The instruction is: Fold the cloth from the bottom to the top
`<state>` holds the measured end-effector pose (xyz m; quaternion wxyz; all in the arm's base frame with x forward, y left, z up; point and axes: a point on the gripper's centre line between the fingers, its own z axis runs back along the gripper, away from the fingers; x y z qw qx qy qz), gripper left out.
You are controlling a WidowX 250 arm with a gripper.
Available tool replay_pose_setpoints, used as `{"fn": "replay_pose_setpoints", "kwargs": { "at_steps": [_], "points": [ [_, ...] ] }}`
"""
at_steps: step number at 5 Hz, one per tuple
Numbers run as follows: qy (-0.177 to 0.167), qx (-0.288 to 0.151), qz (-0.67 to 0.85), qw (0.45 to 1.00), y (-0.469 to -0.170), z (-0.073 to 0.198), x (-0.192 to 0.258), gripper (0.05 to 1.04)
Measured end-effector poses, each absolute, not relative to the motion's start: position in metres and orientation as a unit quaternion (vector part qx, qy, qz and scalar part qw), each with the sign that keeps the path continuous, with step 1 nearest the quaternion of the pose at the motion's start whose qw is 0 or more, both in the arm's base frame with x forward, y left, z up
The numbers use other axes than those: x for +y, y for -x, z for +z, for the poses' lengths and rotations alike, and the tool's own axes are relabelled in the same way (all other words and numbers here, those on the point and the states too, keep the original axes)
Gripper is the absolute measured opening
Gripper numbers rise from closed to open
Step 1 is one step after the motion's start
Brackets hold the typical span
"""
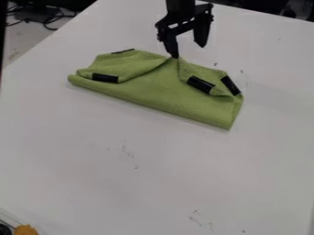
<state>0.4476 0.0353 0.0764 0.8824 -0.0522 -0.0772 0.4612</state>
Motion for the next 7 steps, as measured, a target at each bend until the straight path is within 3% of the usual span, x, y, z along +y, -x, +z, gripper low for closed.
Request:
{"fn": "replay_pose_setpoints", "kwargs": {
  "at_steps": [1, 2, 4, 5, 7],
  "points": [
    [0.05, -0.063, 0.45, 0.889, -0.443, 0.076, 0.019, 0.999],
    [0.041, -0.011, 0.436, 0.899, -0.421, 0.055, 0.003, 0.999],
    [-0.016, 0.094, 0.387, 0.917, -0.362, 0.052, -0.027, 0.999],
    [-0.012, 0.1, 0.393, 0.914, -0.337, 0.055, -0.035, 0.999],
    [0.0, 0.069, 0.365, 0.928, -0.324, 0.065, -0.093, 0.999]
  ]
}}
